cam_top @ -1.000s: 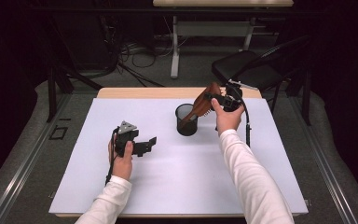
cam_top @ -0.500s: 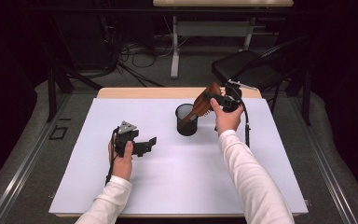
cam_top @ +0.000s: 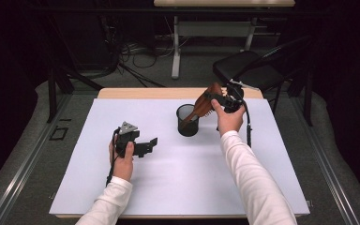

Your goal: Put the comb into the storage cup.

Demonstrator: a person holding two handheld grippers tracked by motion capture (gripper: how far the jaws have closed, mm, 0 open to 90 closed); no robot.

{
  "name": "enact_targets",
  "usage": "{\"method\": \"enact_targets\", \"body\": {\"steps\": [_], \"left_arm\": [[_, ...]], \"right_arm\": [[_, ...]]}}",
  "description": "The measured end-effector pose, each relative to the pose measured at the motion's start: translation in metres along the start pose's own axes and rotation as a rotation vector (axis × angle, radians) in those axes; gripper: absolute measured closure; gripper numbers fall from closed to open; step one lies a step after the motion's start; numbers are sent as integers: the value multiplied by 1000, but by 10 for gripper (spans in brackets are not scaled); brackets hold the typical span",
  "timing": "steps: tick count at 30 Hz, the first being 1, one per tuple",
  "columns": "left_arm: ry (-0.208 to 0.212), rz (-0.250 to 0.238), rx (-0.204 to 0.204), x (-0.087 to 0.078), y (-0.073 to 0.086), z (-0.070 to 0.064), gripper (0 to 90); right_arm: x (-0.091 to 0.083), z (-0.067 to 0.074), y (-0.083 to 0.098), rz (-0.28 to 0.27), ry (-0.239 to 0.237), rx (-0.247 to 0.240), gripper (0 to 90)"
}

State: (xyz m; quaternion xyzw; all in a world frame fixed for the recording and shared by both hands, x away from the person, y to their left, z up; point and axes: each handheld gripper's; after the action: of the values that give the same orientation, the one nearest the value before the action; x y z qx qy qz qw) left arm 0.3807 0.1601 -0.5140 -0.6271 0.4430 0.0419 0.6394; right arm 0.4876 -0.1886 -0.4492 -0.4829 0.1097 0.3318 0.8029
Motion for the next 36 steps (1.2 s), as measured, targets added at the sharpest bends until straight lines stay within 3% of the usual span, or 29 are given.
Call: {"method": "enact_targets", "body": {"steps": [7, 36], "left_arm": [[0, 1, 0, 0, 0, 0, 161], [1, 1, 0, 0, 0, 0, 161]], "right_arm": [[0, -2, -1, 10, 2, 8, 173], [-16, -5, -9, -41, -14, 8, 137]]}}
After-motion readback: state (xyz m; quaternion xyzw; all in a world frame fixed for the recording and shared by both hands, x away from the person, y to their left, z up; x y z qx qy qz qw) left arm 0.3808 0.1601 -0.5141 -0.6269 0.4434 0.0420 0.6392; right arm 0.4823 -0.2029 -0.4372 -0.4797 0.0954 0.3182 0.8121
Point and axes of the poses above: each handheld gripper's, and its own axes: x roughly forward along the jaws, y roughly out of its underside, z roughly to its left, and after that the axes turned 5 degrees about z, right-handed
